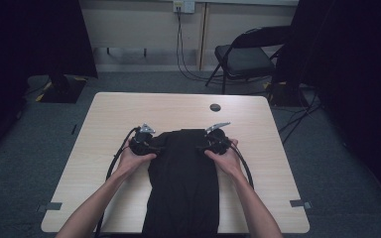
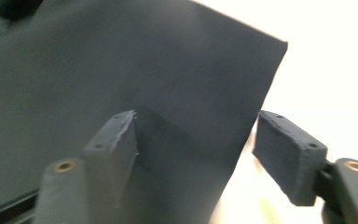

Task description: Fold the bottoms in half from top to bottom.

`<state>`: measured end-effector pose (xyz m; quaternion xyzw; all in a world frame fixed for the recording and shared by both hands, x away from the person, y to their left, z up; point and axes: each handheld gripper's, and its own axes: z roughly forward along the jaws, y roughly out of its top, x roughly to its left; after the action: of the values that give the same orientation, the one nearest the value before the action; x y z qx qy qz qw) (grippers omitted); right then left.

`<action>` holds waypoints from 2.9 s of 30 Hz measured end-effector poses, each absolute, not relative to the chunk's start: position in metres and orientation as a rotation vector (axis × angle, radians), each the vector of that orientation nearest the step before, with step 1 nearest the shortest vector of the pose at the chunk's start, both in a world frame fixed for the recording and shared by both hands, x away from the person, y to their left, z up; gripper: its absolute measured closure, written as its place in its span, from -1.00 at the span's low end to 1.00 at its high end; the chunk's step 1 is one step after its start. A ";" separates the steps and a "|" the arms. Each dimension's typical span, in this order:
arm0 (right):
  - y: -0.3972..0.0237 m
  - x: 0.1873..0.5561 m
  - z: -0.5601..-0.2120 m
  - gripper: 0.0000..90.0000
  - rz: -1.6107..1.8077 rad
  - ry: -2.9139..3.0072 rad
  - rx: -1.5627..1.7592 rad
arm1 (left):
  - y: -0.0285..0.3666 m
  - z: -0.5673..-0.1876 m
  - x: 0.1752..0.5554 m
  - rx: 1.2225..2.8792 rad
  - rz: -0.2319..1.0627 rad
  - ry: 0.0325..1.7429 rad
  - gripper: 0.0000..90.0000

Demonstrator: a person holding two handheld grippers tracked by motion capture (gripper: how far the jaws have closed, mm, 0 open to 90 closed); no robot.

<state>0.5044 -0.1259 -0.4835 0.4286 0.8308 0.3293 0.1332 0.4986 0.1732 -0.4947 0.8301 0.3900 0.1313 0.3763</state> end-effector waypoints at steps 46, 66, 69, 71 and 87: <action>-0.111 0.544 -0.308 0.87 1.331 2.049 1.138 | 0.179 -0.339 0.518 1.789 0.454 0.816 0.90; -0.148 0.394 -0.384 0.73 1.446 2.284 0.970 | 0.174 -0.394 0.376 1.911 0.228 0.600 0.85; -0.158 0.376 -0.403 0.72 1.435 2.323 0.995 | 0.172 -0.409 0.364 1.955 0.178 0.596 0.75; -0.165 0.366 -0.417 0.73 1.412 2.358 1.019 | 0.170 -0.417 0.354 2.013 0.156 0.579 0.67; -0.148 0.377 -0.406 0.23 1.383 2.370 0.998 | 0.183 -0.392 0.375 1.916 0.229 0.637 0.00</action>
<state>0.3772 -0.1478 -0.4062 0.3397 0.8066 0.4709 0.1107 0.3745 0.1833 -0.3925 0.8015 0.2663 0.0956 0.5267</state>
